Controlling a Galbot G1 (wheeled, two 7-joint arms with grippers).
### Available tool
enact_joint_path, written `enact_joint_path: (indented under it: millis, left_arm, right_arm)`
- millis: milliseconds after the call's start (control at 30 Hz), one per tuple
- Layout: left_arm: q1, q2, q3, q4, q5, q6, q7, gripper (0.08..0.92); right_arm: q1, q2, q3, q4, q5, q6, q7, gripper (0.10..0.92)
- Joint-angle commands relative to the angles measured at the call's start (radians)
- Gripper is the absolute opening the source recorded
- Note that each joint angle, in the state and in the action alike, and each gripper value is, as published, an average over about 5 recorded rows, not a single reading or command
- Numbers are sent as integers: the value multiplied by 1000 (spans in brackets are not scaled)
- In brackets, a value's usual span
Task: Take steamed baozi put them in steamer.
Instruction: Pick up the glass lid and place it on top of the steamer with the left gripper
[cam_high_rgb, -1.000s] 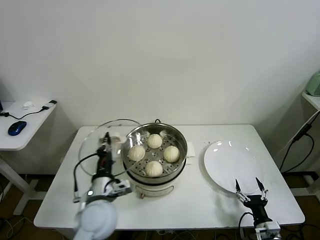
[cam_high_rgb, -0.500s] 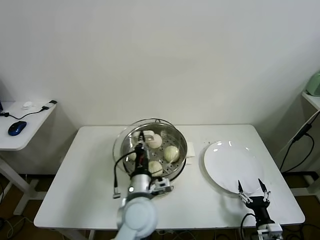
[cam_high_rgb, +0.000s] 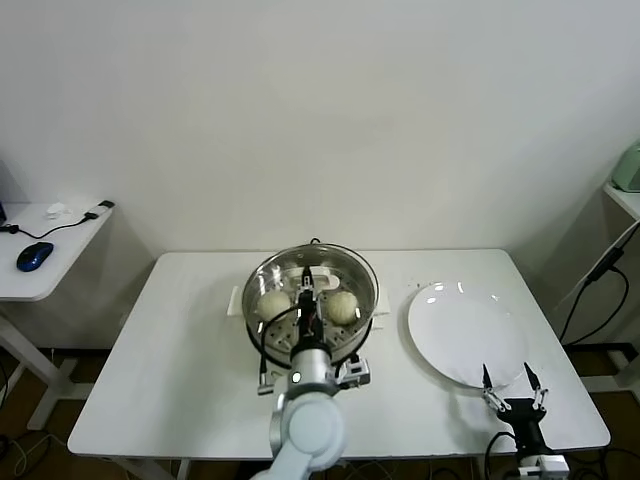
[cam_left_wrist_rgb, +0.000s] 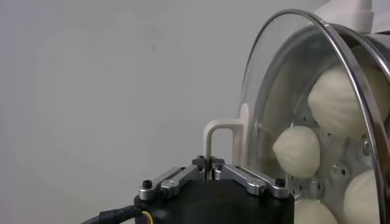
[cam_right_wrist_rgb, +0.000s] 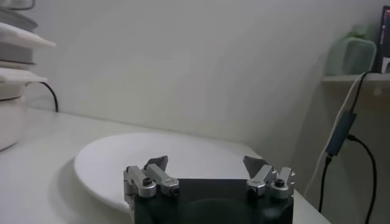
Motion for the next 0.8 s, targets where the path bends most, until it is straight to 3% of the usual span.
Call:
enact_joint_path:
  millis: [33,800]
  left_arm:
    - [-4,-38,30,29,33,6,3,130]
    - [-21,-20,-17,93,40,2,-29,130]
  right_arm:
    - [0,1,2,-8,-1,20,8,823]
    - [-3,8,4,-12,-21,49,13,823]
